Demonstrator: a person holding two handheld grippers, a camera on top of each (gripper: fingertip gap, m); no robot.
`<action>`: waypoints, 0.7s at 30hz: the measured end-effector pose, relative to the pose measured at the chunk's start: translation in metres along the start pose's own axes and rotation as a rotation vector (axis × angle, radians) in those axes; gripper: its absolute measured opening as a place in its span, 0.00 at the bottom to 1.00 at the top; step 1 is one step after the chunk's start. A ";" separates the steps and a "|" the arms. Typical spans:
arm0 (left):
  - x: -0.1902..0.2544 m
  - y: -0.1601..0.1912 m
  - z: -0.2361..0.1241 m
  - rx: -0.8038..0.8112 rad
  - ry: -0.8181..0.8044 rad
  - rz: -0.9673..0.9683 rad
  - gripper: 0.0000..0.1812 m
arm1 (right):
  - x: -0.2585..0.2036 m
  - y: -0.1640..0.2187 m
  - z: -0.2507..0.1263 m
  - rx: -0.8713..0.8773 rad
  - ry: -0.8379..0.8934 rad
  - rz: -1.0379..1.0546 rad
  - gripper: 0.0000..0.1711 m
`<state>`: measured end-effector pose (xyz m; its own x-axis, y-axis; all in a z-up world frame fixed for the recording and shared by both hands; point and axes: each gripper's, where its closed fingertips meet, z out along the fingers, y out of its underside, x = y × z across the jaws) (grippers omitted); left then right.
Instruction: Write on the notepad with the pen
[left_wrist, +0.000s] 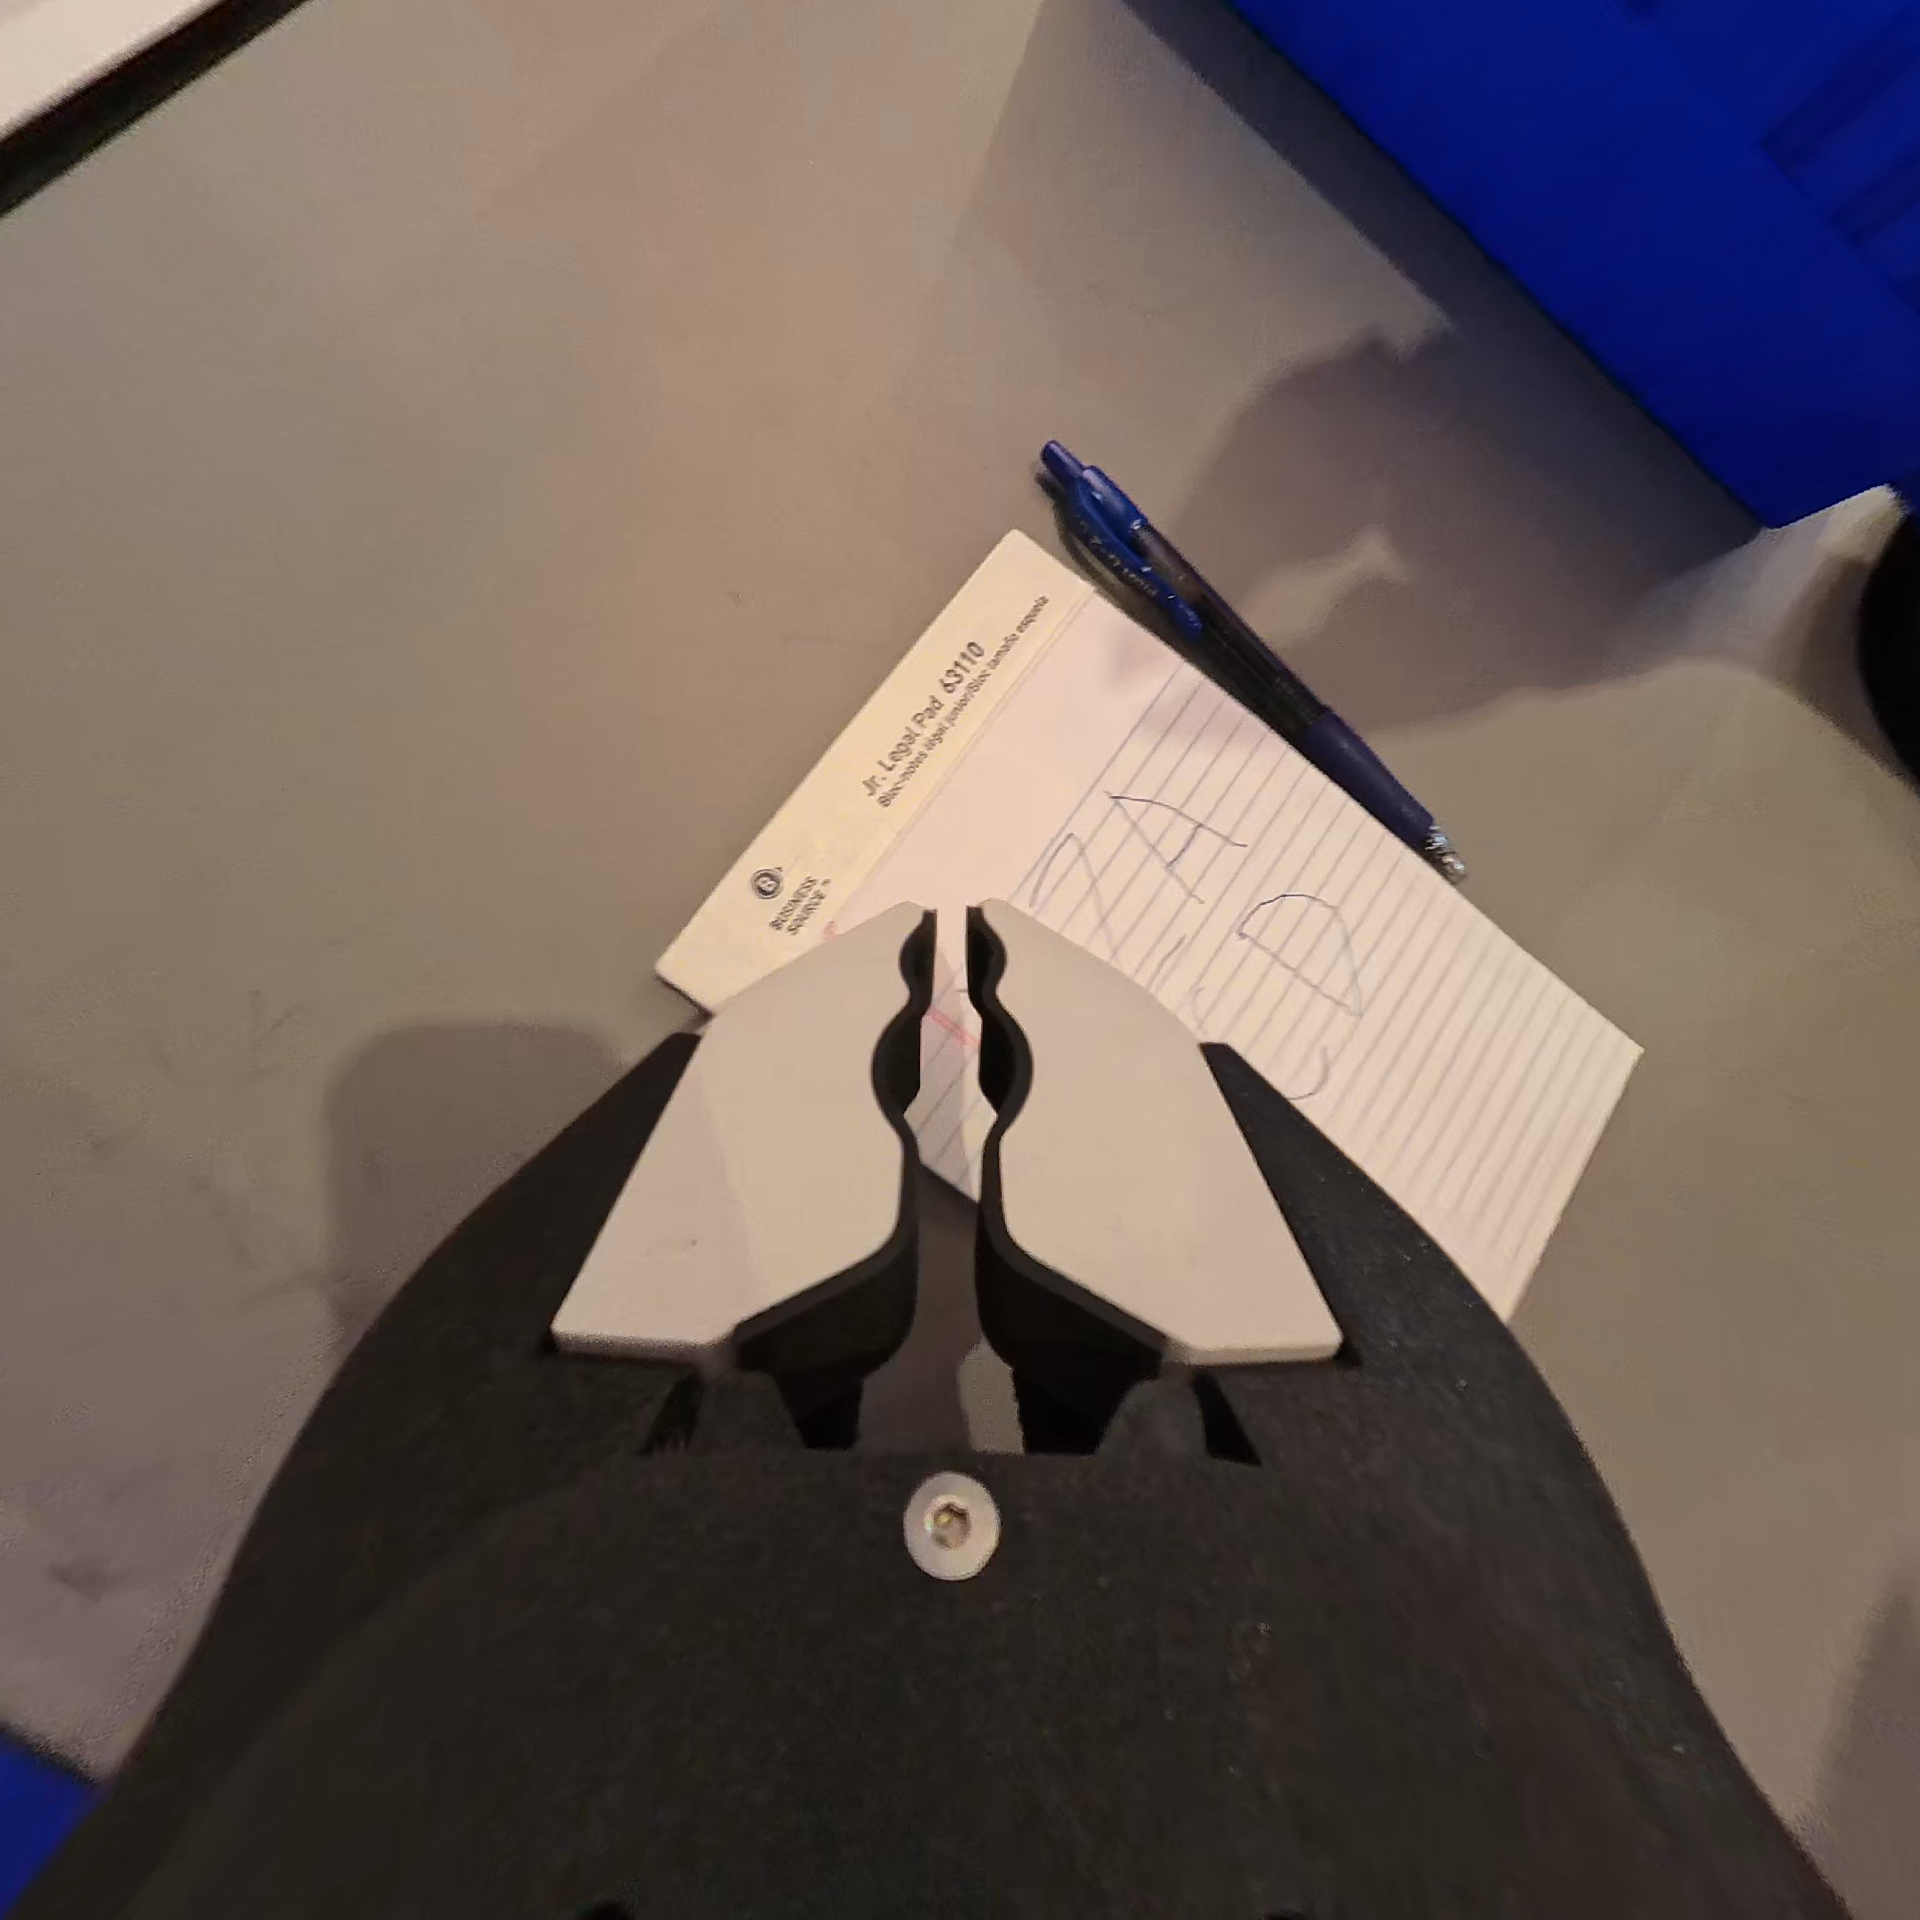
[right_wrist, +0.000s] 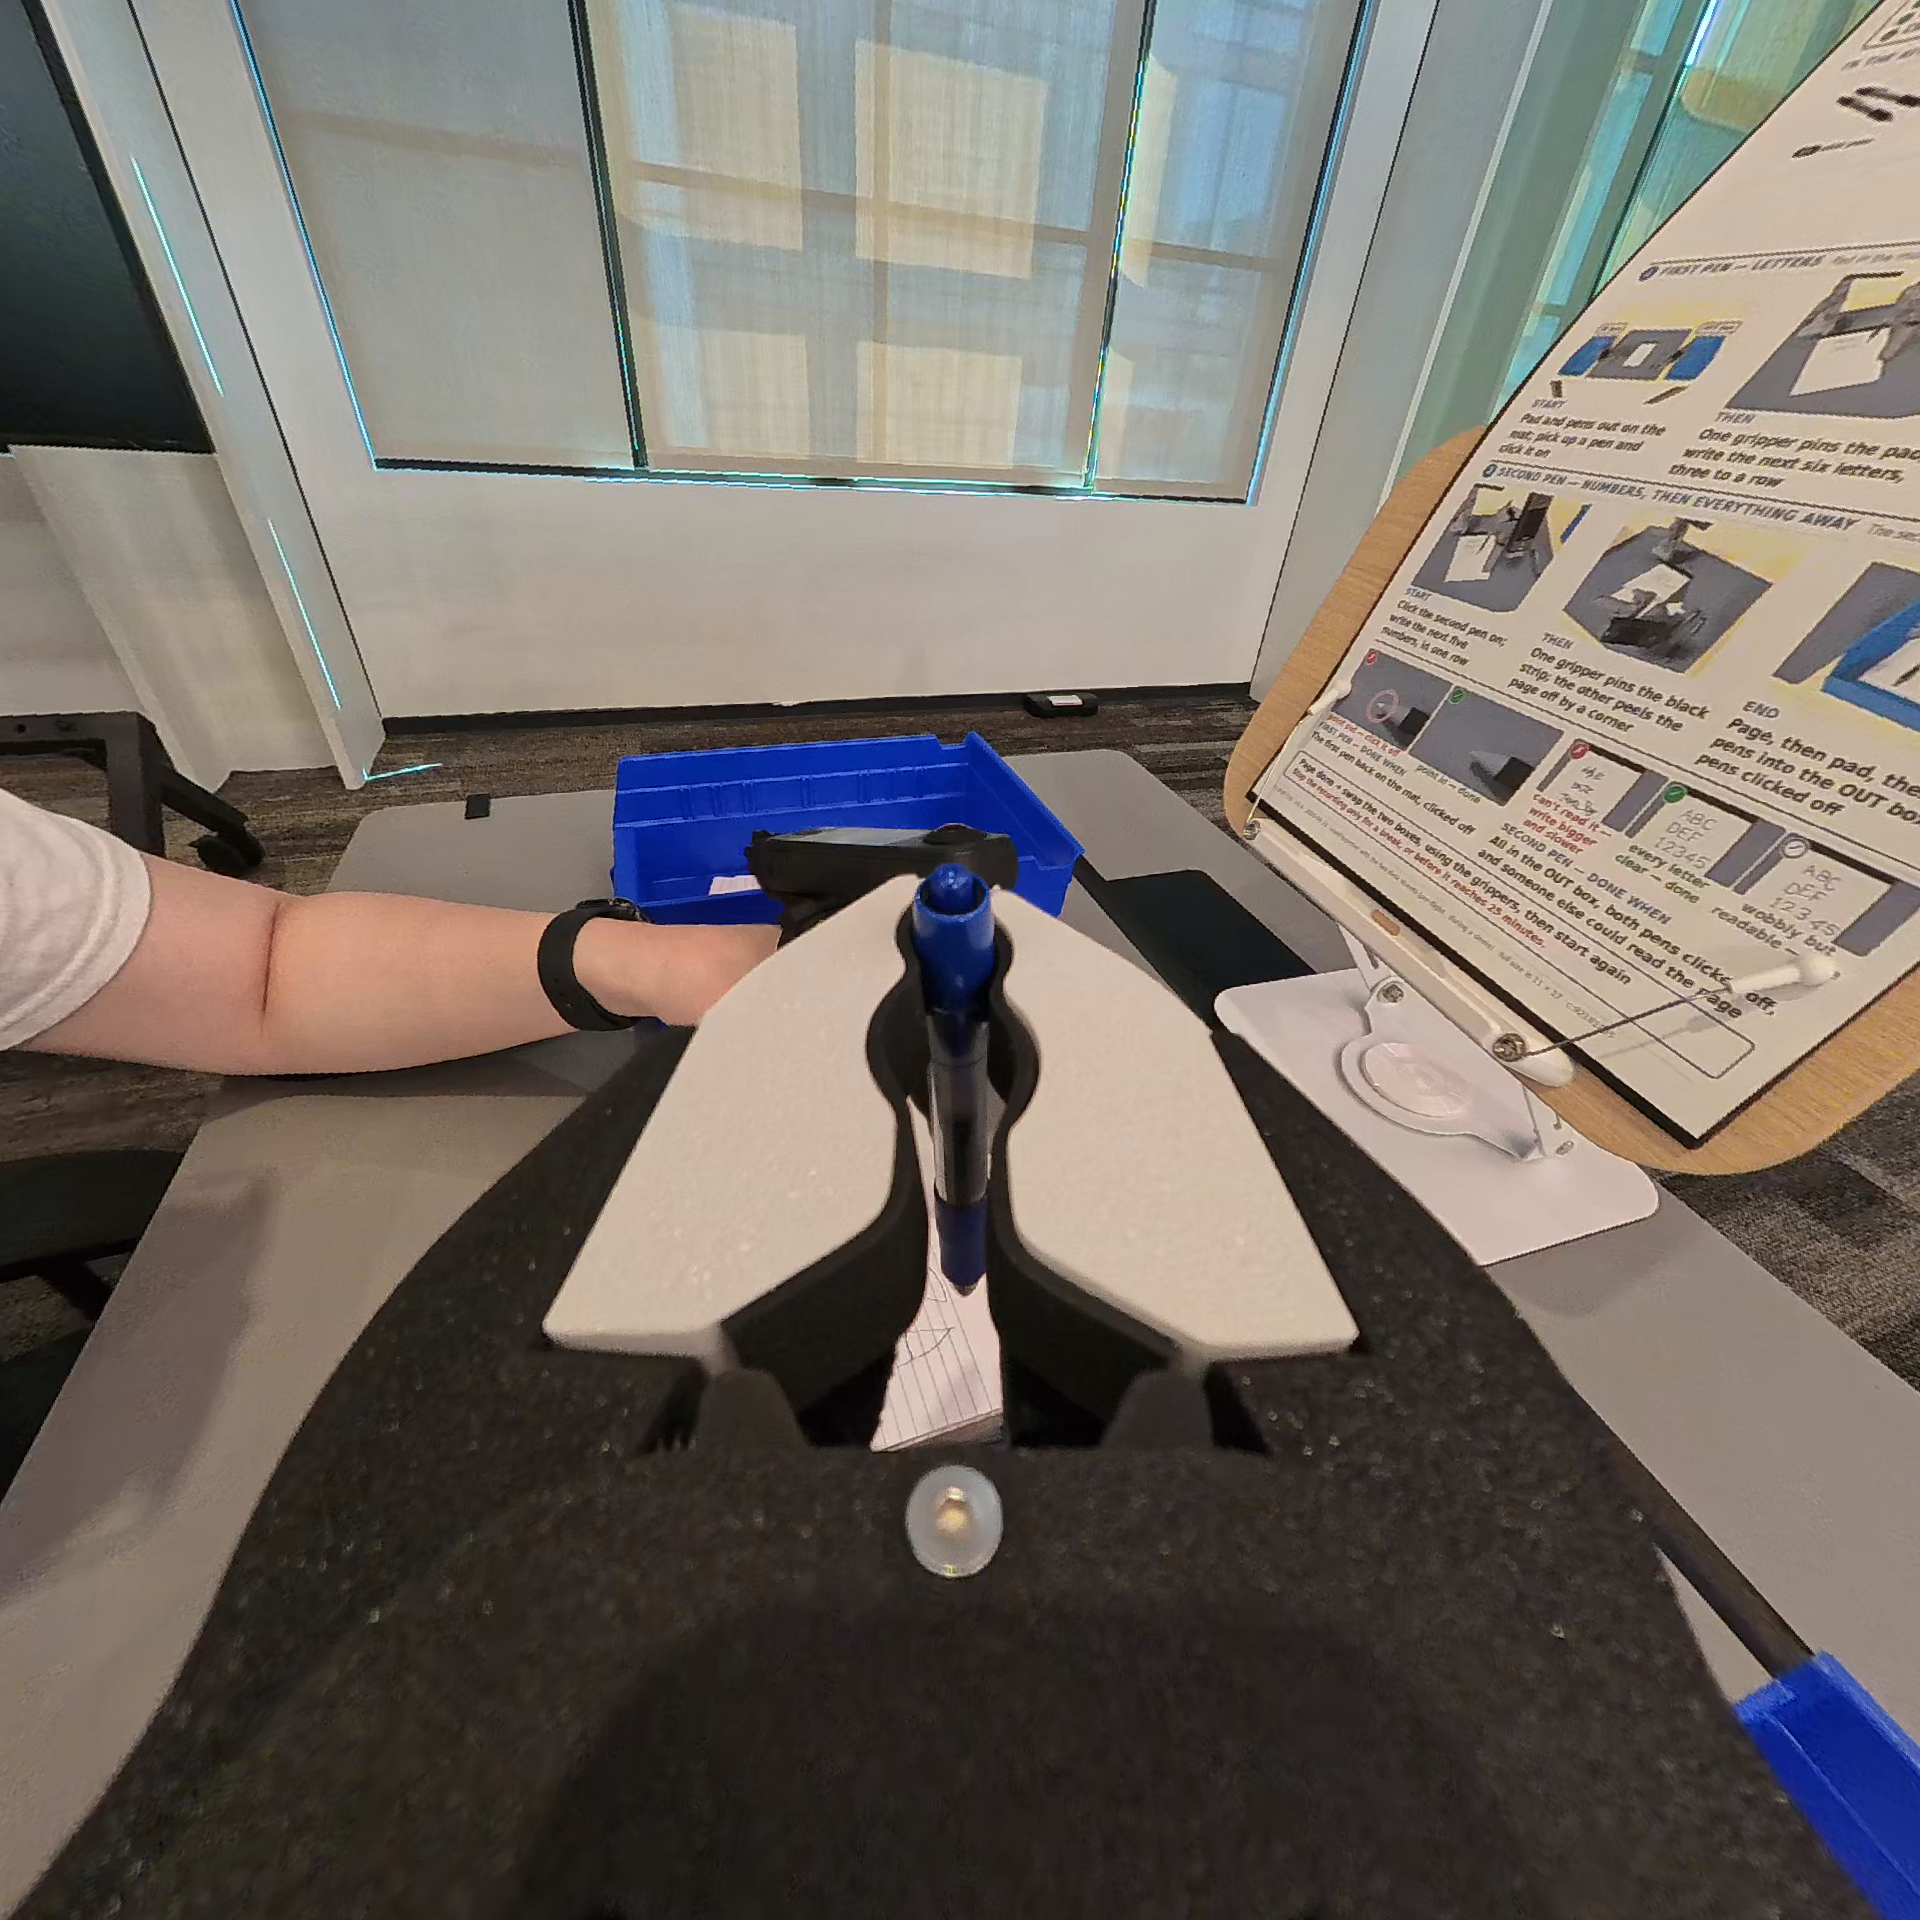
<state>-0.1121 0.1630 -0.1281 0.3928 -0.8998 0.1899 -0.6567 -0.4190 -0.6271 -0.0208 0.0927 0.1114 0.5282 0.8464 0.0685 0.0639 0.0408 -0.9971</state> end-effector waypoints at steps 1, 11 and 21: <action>0.004 -0.001 0.001 0.007 0.030 -0.016 0.02 | 0.000 0.000 0.000 -0.001 -0.001 0.000 0.03; 0.002 0.008 0.007 -0.040 0.027 -0.005 0.02 | -0.003 0.003 0.005 -0.010 -0.012 0.001 0.03; -0.002 0.019 0.015 -0.108 -0.057 0.051 0.00 | -0.004 0.003 0.008 -0.014 -0.014 -0.005 0.03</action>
<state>-0.1158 0.1591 -0.1517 0.3914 -0.9130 0.1149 -0.7408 -0.3867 -0.5492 -0.0293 0.0931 0.1074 0.5157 0.8536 0.0732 0.0785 0.0380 -0.9962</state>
